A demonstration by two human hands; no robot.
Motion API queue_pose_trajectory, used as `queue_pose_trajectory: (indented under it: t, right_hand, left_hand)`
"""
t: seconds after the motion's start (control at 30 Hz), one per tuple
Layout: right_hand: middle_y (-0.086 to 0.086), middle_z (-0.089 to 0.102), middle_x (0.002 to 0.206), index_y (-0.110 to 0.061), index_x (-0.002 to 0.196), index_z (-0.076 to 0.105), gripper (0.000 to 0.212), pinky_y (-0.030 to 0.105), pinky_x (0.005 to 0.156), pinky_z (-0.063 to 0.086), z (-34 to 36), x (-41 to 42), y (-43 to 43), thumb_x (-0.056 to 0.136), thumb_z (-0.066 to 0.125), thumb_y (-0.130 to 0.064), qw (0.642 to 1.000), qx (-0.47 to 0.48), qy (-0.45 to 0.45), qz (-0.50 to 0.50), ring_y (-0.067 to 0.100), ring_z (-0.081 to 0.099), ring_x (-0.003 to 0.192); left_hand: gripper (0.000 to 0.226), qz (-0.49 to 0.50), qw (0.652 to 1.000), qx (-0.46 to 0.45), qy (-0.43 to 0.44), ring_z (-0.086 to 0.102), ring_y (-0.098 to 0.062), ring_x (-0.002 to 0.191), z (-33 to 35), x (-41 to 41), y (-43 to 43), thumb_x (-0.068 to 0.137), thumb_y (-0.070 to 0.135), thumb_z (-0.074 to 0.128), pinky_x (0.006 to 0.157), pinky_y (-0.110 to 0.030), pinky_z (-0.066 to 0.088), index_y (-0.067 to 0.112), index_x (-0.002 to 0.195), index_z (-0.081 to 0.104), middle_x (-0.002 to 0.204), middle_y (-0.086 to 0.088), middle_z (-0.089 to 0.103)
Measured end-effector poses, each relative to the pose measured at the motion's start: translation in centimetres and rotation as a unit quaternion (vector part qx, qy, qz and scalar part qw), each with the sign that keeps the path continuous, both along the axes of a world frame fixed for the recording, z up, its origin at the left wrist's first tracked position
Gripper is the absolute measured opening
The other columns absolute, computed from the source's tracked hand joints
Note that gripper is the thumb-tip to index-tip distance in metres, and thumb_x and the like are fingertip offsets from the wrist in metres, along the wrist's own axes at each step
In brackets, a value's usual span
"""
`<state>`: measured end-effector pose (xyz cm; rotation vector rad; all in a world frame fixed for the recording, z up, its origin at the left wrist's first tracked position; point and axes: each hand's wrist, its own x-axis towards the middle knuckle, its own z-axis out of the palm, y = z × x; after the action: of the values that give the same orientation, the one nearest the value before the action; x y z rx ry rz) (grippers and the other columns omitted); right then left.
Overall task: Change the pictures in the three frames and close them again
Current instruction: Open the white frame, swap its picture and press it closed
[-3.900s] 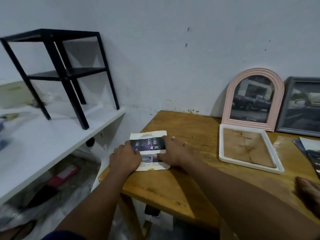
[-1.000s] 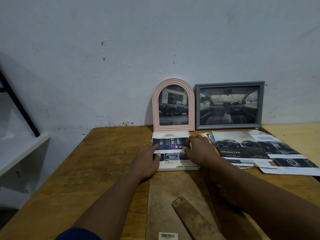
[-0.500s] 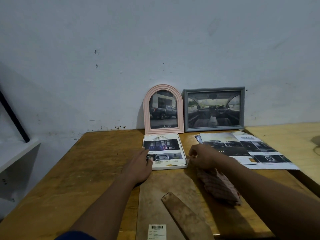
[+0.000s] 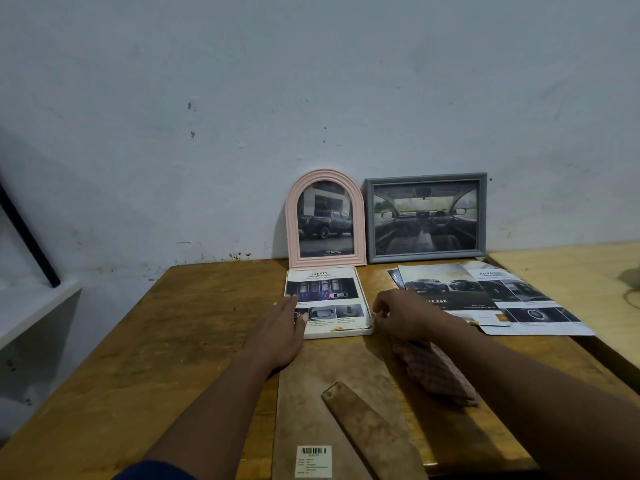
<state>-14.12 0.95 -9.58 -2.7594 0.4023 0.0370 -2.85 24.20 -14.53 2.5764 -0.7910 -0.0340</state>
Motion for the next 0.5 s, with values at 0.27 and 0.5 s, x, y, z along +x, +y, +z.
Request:
queue_pose_trajectory:
  t: [0.27, 0.5]
  right_hand:
    - [0.002, 0.062, 0.113, -0.023, 0.111, 0.062, 0.042, 0.031, 0.076, 0.044, 1.6, -1.4, 6.5, 0.086, 0.066, -0.056, 0.995, -0.004, -0.03, 0.099, 0.017, 0.054, 0.098]
    - [0.003, 0.059, 0.121, -0.027, 0.125, 0.049, 0.069, 0.04, 0.084, 0.054, 0.4, -3.9, 10.5, 0.077, 0.06, -0.074, 0.99, -0.051, 0.044, 0.127, 0.021, 0.056, 0.102]
  left_hand:
    - [0.06, 0.008, 0.996, -0.088, 0.027, 0.015, -0.018, 0.155, -0.4, 0.1, 0.5, 0.108, 0.044, 0.036, 0.123, -0.043, 0.024, 0.026, 0.162, 0.017, 0.169, 0.001, 0.019]
    - [0.058, 0.022, 0.996, -0.08, 0.018, 0.015, -0.018, 0.155, 0.2, -0.7, 2.1, 0.108, 0.045, 0.033, 0.123, -0.044, 0.022, 0.027, 0.161, 0.021, 0.168, 0.001, 0.022]
